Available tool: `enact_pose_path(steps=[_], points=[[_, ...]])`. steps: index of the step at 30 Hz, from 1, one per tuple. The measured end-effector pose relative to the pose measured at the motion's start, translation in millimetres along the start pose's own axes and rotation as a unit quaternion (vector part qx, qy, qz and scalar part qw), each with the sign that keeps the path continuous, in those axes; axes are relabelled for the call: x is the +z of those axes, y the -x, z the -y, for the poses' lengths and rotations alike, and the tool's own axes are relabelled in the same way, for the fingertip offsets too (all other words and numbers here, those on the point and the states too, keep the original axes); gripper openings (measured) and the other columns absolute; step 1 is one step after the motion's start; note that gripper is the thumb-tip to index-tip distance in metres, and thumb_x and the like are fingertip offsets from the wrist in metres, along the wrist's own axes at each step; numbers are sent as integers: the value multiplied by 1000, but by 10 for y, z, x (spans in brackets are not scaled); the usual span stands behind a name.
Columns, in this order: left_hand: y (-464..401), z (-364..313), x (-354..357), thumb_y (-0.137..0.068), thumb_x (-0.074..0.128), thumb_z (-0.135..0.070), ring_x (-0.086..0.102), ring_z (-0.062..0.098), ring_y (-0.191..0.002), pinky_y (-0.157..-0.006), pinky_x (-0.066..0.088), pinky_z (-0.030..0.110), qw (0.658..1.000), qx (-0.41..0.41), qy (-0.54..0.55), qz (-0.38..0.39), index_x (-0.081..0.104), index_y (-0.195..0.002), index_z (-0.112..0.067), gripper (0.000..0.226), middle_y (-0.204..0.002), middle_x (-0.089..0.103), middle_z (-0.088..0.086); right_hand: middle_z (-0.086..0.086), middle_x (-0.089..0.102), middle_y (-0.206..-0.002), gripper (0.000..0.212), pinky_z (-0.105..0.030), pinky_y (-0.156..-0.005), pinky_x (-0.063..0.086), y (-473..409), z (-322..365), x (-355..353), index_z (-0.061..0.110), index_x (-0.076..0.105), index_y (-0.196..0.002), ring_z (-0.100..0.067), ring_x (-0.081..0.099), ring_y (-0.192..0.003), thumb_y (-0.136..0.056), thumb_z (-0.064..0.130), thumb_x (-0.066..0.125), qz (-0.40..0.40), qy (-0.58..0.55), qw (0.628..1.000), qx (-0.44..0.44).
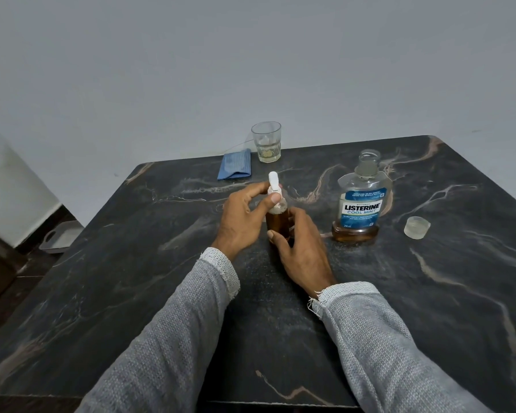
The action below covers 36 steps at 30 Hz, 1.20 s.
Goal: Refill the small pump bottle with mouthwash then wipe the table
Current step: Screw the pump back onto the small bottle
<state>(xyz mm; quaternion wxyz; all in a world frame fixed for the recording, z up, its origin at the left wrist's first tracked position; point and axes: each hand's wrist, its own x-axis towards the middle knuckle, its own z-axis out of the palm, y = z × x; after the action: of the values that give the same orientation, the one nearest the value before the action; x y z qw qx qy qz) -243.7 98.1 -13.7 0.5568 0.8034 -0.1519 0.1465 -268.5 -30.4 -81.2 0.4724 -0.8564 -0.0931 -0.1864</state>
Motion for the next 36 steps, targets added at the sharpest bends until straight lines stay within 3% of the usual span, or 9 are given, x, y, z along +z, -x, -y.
enact_pose_path(steps=[4, 12, 14, 18, 22, 25, 29, 33, 36], points=[[-11, 26, -12, -92, 64, -23, 65, -5, -100, -86, 49, 12, 1000, -2, 15, 14, 68, -109, -26, 18, -98, 71, -22, 1, 53, -116, 44, -31, -83, 45, -1, -27, 2, 24, 42, -127, -13, 51, -101, -89, 37, 62, 2, -2, 1000, -1], [154, -15, -31, -93, 63, -23, 61, 5, -116, -99, 49, 26, 996, -70, 46, 11, 62, -124, -26, 31, -121, 67, -11, 4, 48, -119, 52, -34, -89, 50, 9, 9, -41, 27, 43, -126, -11, 55, -103, -83, 40, 69, 6, -30, 999, 40], [229, -50, -55, -92, 64, -25, 58, 8, -118, -100, 48, 29, 995, -94, 15, -27, 59, -127, -20, 36, -127, 64, -5, 1, 45, -124, 57, -32, -89, 49, 17, 47, -68, 27, 42, -128, -12, 54, -104, -81, 42, 71, 1, -43, 998, 44], [429, -157, -60, -91, 65, -16, 64, 9, -97, -90, 54, 31, 986, -87, 5, -144, 64, -101, -25, 13, -102, 67, -7, 2, 48, -123, 48, -27, -93, 45, 73, 78, -162, 25, 48, -123, -7, 50, -108, -83, 39, 70, -26, -64, 996, 52], [648, -208, 172, -91, 64, -10, 68, 5, -86, -79, 54, 21, 992, -69, 35, -96, 63, -93, -30, 20, -95, 69, -8, 5, 58, -88, 13, -31, -75, 51, 177, 42, -378, 20, 59, -90, -7, 56, -81, -85, 29, 68, -84, -45, 995, -4], [710, -219, 452, -90, 66, -8, 65, -2, -84, -77, 51, 14, 995, -66, 49, -60, 62, -95, -30, 22, -94, 68, -9, 8, 60, -76, 12, -23, -65, 47, 263, -33, -617, 18, 59, -80, -5, 56, -70, -86, 27, 67, -104, -34, 994, -15], [656, -215, 808, -87, 69, -9, 62, -1, -87, -77, 49, 11, 994, -82, 61, -29, 59, -107, -23, 26, -101, 65, -4, 7, 60, -73, 13, -22, -61, 45, 327, -200, -997, 17, 60, -79, -7, 56, -66, -85, 24, 68, -138, -7, 990, -2], [532, -207, 1107, -83, 75, -17, 56, 7, -103, -87, 46, 16, 993, -116, 16, -28, 50, -125, -23, 49, -116, 57, -5, 7, 57, -78, 11, -20, -63, 43, 280, -381, -1370, 20, 58, -80, -9, 56, -72, -85, 24, 67, -165, 36, 985, 22], [437, -198, 1238, -81, 77, -19, 51, 10, -115, -98, 46, 27, 992, -125, 9, -16, 44, -132, -22, 62, -128, 53, -3, 1, 55, -91, 11, -31, -75, 49, 223, -512, -1568, 19, 57, -88, -16, 55, -85, -85, 25, 67, -181, 68, 979, 57]])
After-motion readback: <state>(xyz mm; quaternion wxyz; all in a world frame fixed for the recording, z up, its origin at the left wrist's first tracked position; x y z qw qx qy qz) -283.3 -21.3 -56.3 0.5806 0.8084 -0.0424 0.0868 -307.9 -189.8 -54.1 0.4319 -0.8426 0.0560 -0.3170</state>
